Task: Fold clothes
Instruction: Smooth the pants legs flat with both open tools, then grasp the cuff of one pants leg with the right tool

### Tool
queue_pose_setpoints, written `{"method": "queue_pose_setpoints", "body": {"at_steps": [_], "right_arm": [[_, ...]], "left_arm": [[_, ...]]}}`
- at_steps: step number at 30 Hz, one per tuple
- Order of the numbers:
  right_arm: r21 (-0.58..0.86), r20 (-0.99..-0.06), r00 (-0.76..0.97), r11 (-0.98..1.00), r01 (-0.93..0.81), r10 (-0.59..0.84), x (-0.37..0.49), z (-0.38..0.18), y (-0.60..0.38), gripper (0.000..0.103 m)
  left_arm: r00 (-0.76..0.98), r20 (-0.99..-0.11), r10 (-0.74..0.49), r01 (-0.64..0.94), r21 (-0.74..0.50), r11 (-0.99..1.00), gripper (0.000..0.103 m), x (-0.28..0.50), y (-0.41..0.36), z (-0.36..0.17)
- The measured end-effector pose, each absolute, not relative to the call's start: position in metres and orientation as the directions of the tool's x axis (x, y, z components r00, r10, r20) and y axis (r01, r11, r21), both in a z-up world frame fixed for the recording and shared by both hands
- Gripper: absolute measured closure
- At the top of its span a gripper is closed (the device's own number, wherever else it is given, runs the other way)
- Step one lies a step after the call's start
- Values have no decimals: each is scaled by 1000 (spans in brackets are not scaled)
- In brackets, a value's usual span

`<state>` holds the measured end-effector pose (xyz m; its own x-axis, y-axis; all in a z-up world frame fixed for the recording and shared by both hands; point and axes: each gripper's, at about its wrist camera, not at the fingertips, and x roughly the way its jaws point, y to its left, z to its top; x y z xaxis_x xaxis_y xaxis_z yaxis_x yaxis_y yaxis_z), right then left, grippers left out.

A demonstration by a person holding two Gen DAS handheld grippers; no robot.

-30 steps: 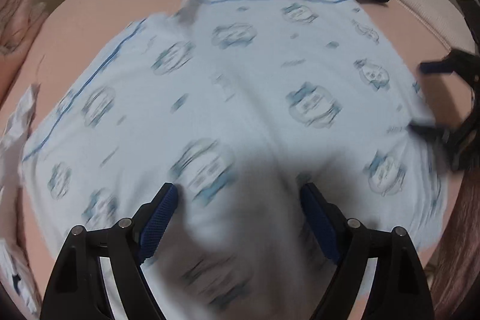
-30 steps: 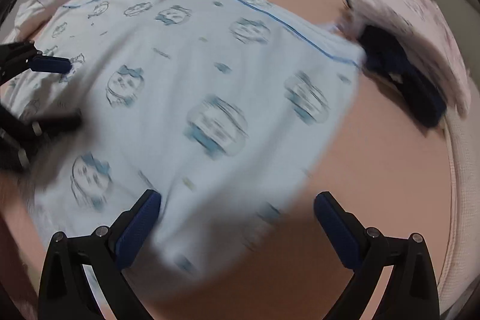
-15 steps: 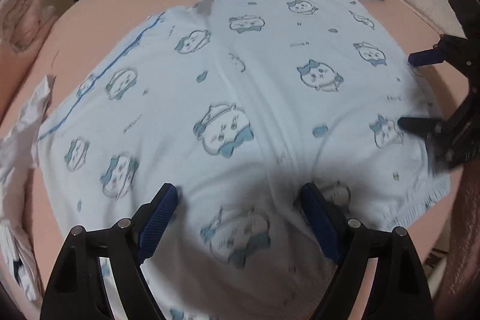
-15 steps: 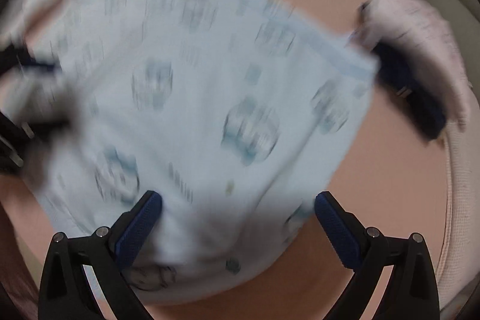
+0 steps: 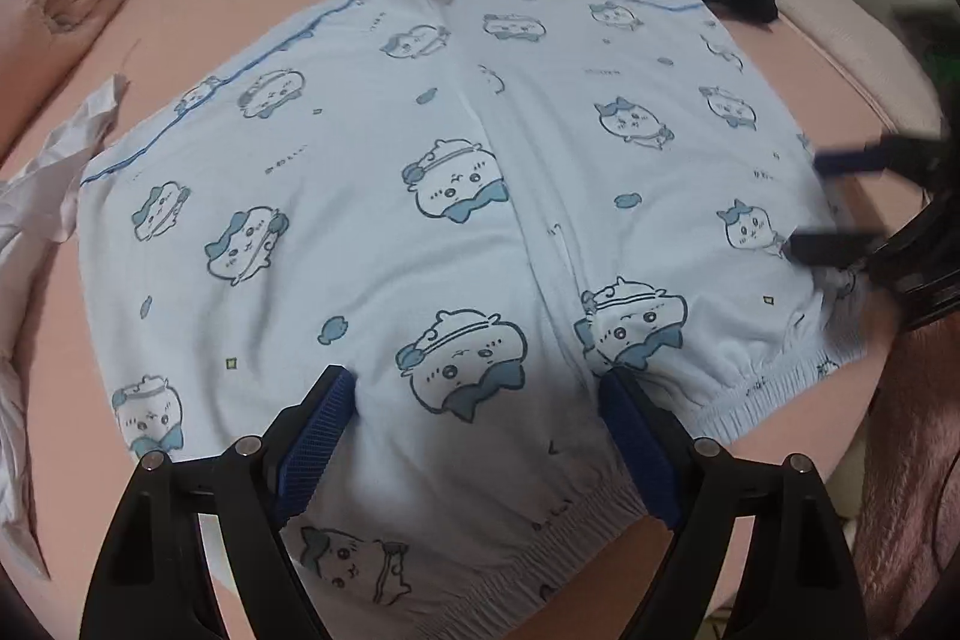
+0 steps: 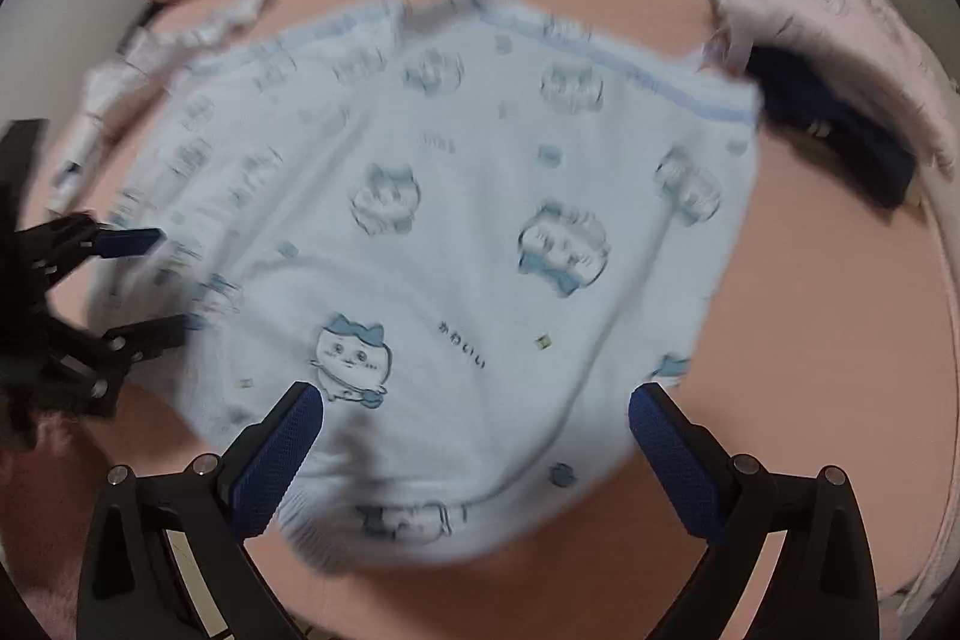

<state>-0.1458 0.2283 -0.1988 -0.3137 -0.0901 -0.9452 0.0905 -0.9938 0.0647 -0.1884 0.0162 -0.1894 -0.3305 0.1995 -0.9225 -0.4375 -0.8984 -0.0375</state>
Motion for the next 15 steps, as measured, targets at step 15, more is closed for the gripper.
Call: {"method": "queue_pose_setpoints", "body": {"at_steps": [15], "right_arm": [[294,-915,-330,-943,-154,-232,-113,-206,320,1]], "left_arm": [[-383,-902,198,-342,-61,-938,19,-150,-31,-158]]}}
